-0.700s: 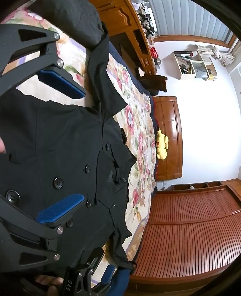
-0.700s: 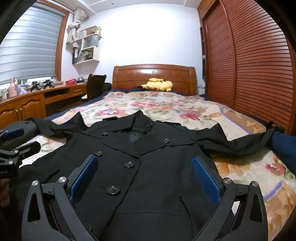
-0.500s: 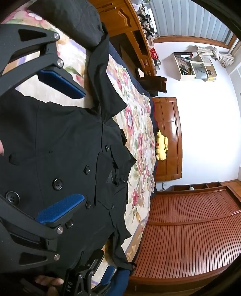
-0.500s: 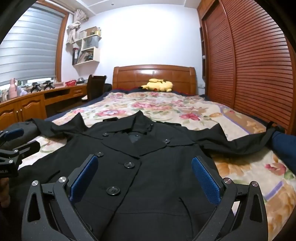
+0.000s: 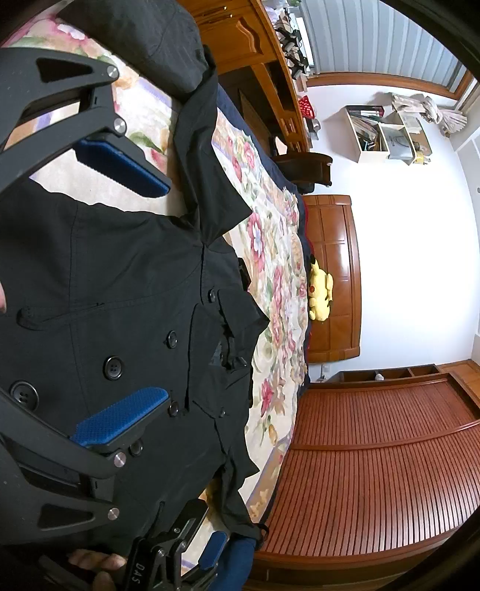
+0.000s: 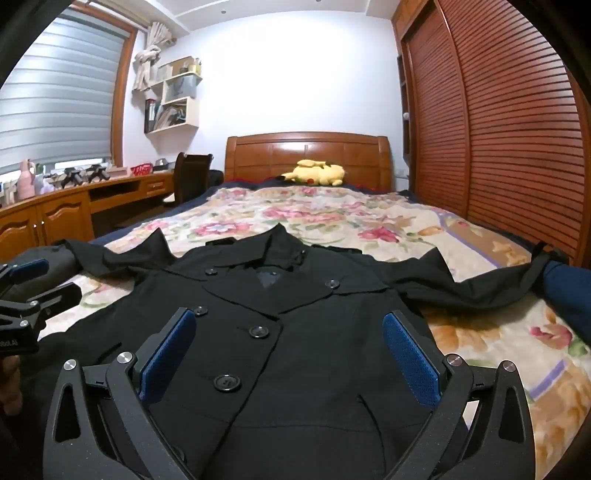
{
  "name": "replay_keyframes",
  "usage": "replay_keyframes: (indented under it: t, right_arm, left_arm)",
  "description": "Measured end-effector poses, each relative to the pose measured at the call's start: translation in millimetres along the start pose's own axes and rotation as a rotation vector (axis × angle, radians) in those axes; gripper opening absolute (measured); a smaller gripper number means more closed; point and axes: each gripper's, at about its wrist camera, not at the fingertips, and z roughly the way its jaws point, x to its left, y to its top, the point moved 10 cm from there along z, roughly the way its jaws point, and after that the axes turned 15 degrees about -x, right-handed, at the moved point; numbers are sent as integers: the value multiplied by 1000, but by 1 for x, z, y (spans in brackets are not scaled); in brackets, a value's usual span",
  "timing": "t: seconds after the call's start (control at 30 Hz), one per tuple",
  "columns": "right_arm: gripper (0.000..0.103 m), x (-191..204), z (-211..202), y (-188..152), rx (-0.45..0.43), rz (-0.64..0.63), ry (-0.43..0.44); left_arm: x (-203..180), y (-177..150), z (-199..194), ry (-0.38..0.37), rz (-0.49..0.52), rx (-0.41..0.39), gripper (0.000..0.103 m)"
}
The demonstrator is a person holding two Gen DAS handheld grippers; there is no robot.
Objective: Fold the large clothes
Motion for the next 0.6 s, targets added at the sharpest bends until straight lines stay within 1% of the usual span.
replay_keyframes:
  t: [0.13, 0.6]
  right_arm:
    - [103, 6, 2, 5, 0, -6, -1]
    - [103, 2, 1, 3, -7, -2, 0]
  left_arm:
    - [4, 4, -2, 5, -2, -7, 103]
    - [4, 5, -2, 9, -6, -14, 103]
